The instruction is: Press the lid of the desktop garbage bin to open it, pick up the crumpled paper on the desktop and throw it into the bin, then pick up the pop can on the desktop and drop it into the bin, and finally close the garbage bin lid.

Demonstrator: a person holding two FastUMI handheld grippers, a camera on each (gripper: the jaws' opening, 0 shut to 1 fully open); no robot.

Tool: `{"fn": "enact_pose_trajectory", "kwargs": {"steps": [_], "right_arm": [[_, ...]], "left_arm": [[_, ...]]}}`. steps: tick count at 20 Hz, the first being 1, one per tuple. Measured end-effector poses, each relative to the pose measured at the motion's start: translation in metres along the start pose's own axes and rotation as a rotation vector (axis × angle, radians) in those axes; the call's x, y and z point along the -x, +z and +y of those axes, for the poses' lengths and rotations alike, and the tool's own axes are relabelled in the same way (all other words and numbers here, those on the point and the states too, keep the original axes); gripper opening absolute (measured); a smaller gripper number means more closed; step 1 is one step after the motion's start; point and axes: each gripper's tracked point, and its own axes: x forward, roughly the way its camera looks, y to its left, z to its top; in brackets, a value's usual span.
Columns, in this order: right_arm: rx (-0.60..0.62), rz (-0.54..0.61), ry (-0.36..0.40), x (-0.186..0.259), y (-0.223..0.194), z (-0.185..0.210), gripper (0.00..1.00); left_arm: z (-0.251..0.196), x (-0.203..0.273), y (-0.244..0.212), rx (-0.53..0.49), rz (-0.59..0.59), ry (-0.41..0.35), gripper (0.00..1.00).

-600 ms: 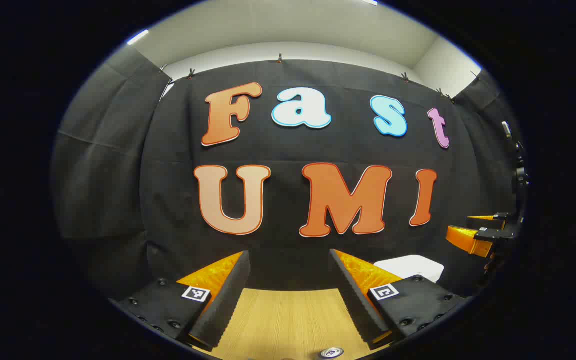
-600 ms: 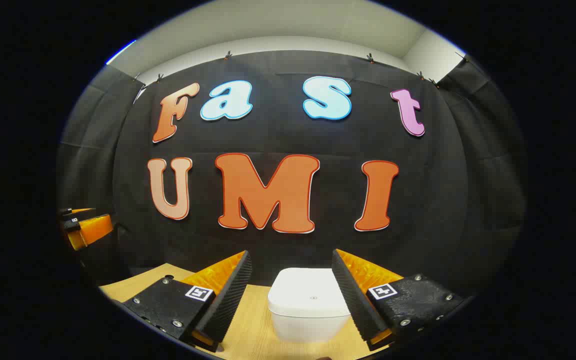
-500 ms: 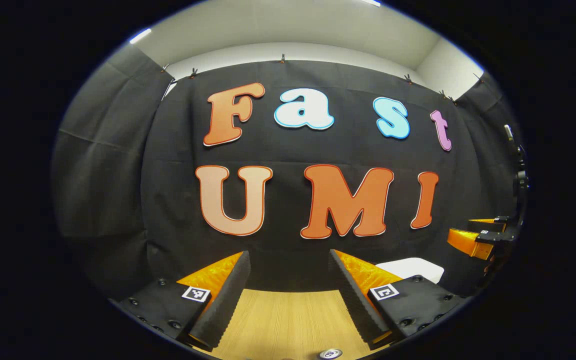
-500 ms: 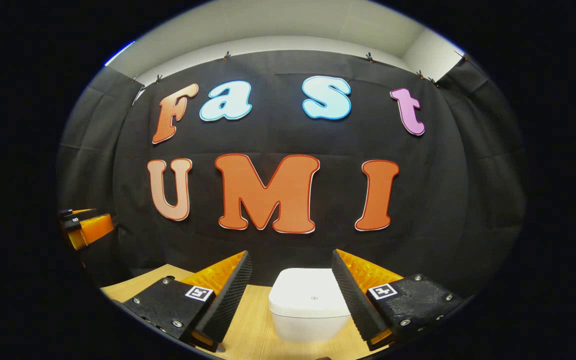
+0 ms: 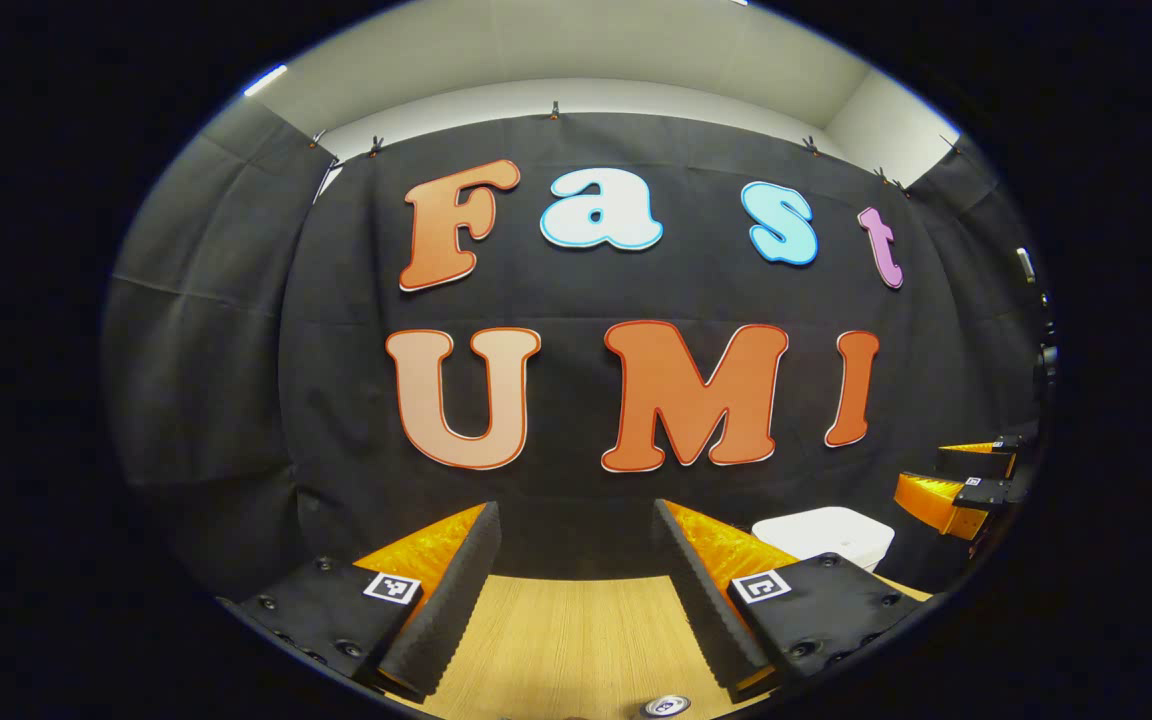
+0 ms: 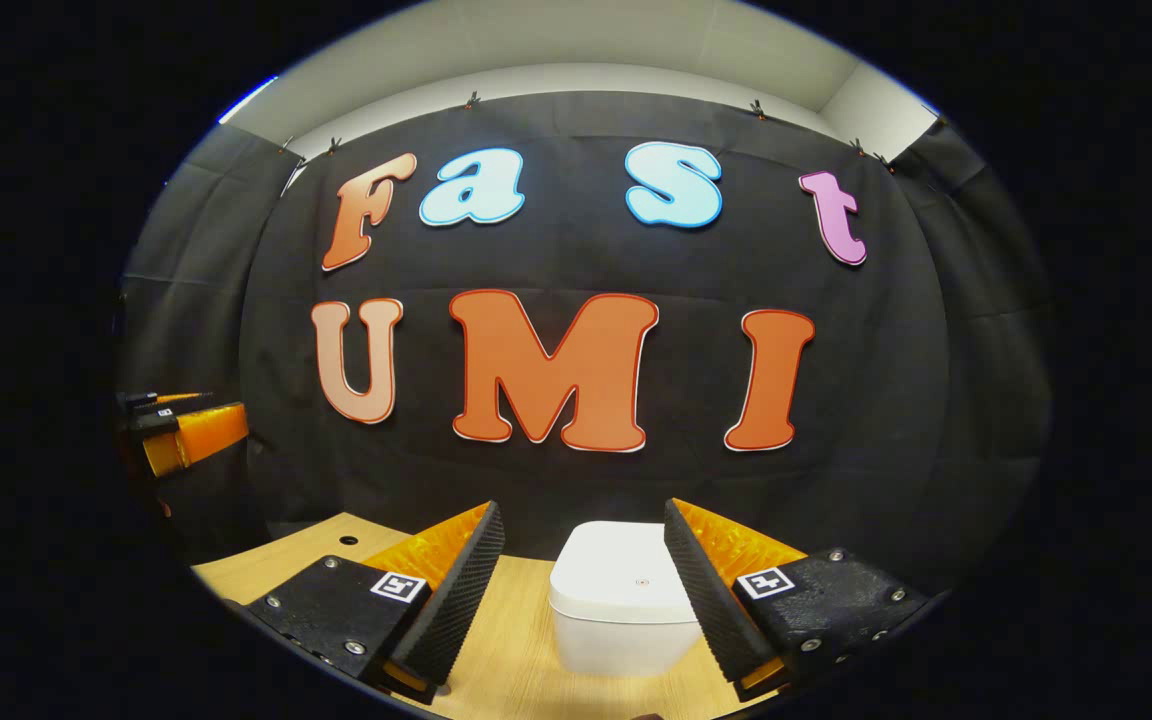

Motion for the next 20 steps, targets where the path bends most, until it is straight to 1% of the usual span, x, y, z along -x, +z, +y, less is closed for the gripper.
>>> {"fn": "enact_pose_trajectory", "kwargs": {"steps": [5, 8, 14, 16, 18, 20], "right_arm": [[0.017, 0.031, -0.005, 0.005, -0.004, -0.003, 0.97], [0.035, 0.048, -0.013, 0.011, -0.007, -0.004, 0.97], [0.056, 0.020, -0.035, 0.015, 0.008, 0.002, 0.97], [0.055, 0.011, -0.057, 0.014, 0.013, 0.000, 0.95], [0.046, -0.005, -0.079, 0.014, 0.020, -0.002, 0.91], [0.032, -0.012, -0.099, 0.013, 0.023, -0.005, 0.83]], "left_arm": [[-0.003, 0.004, -0.004, -0.042, 0.013, -0.013, 0.97], [-0.007, 0.011, -0.011, -0.040, 0.029, -0.036, 0.97], [0.007, 0.022, -0.025, -0.045, 0.052, -0.043, 0.98], [0.012, 0.025, -0.026, -0.045, 0.052, -0.045, 0.97], [0.017, 0.026, -0.028, -0.044, 0.053, -0.057, 0.98], [0.023, 0.028, -0.030, -0.044, 0.053, -0.067, 0.97]]}}
